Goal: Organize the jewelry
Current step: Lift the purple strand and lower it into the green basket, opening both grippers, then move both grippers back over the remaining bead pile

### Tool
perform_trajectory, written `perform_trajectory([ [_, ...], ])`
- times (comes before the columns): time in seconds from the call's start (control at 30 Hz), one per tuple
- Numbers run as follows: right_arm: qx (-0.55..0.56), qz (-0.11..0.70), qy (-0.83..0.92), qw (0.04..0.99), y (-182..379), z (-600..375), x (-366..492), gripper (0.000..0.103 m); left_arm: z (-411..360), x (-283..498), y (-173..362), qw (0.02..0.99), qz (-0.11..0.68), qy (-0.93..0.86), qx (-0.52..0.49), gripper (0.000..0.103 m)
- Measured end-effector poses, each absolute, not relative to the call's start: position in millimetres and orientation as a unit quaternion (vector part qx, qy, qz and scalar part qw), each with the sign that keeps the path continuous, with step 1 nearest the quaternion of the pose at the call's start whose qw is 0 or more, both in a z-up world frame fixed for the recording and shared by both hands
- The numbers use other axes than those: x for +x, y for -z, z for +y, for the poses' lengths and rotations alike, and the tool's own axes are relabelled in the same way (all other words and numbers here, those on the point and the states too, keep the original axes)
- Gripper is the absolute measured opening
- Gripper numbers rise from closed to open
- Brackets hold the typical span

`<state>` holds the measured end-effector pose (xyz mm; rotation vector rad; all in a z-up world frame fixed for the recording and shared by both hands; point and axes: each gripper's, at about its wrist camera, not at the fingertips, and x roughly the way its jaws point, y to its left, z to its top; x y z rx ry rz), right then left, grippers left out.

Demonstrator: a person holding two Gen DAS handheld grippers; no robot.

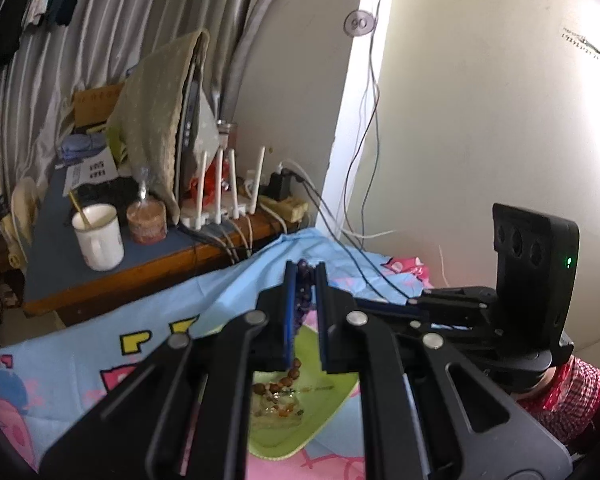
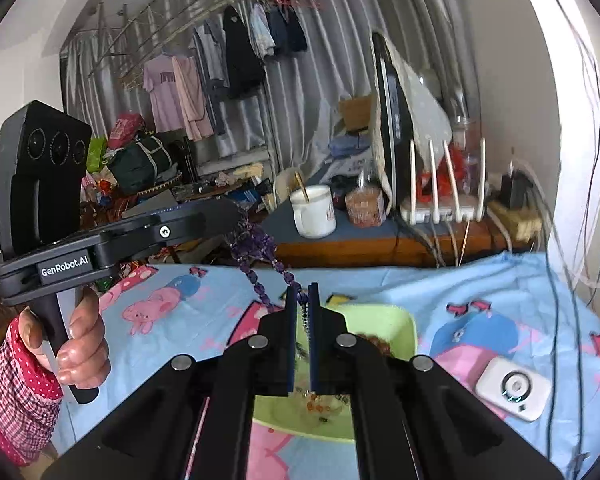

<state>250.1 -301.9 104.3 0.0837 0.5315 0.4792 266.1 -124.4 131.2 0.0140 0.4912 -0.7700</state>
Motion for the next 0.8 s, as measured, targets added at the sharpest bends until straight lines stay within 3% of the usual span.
perform_trajectory([
  [0.33,0.12,0.368,-0.23,0.893,-12.5,-304.1,275.1,0.0,-133.0,275.5,-32.2,0.873,0.35,0.34,0.028,0.012],
  [0.63,0.126,0.265,-0.273,0.916,-102.4,-278.8,233.8,0.0,-51.6,234.4,-119.0,0.91,0.223,0.348,-0.026,0.013],
  [0.8,0.093,0.256,-0.308,0.912,-103.9,-239.1,215.2,0.0,1.9,207.1,-124.1,0.93,0.187,0.312,-0.054,0.013],
])
